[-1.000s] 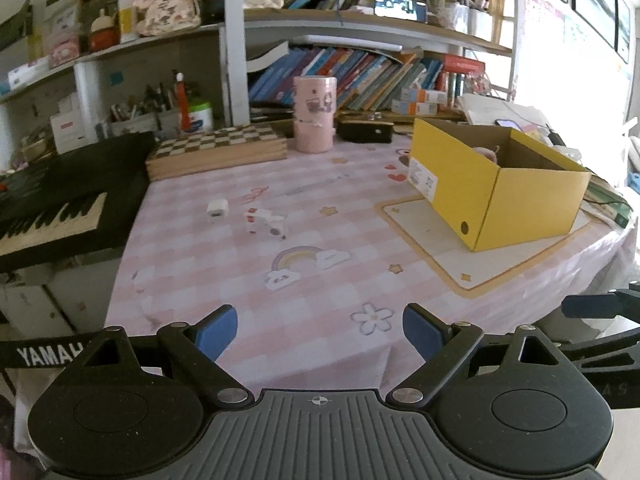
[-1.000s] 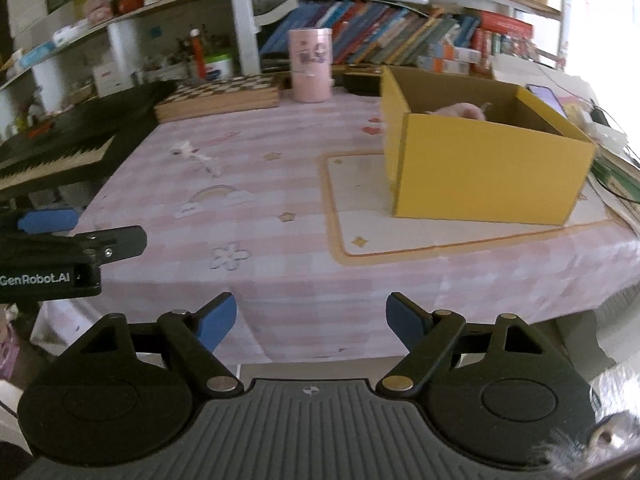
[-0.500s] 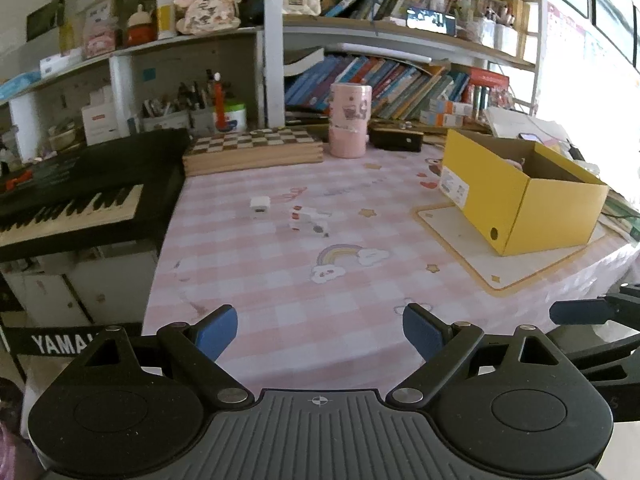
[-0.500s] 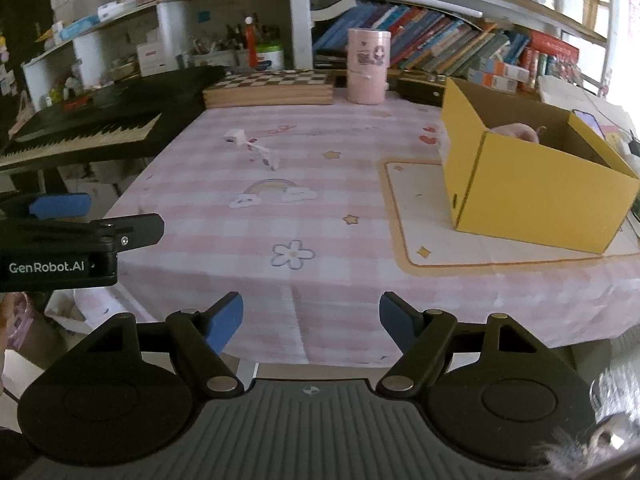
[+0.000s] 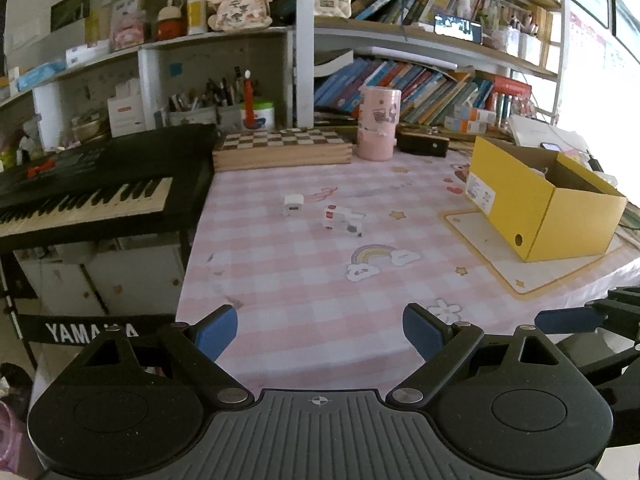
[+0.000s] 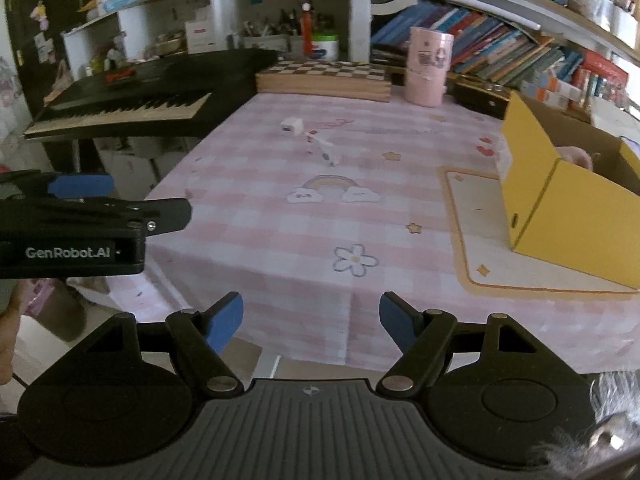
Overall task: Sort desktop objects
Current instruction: 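Withdraw both tools from the box toward the white charger and small box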
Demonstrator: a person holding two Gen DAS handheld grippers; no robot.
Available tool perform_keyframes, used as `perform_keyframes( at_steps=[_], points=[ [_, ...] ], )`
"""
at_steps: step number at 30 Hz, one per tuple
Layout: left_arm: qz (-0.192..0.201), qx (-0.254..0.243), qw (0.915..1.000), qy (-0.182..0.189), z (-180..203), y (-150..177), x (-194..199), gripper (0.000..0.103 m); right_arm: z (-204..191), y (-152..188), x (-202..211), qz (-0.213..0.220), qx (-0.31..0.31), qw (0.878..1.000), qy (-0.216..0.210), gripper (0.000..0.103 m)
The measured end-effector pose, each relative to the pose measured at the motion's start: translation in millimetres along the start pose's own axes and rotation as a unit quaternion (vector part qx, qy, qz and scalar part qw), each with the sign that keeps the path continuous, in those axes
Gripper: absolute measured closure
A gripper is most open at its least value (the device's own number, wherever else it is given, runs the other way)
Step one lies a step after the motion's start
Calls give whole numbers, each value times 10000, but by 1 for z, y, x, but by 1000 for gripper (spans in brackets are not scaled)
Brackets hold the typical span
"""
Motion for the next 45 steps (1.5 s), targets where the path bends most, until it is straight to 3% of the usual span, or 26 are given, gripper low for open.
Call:
perform_keyframes(
  at_steps=[11, 23, 45],
  points=[
    [-110, 47, 9998, -146, -11, -5, -17, 11, -4, -13, -19, -64, 114, 9998, -161, 28],
    [-225, 115, 9994, -240, -18, -30, -59, 11, 9, -56, -56, -190, 252, 9989, -349, 32],
    [-434, 468, 9949, -782, -35, -65, -115, 11, 21, -119, -130, -555, 773, 9922, -803, 37]
  ],
)
Point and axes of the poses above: each gripper's, at about its wrist camera, not at the fingertips, and x roughly against the way its jaws point, z to its right, y to its underside, the point moved 8 cm from there along -x, roughly the way its jaws point, and after that the axes turned 15 degrees about -x, right-handed, at the moved point
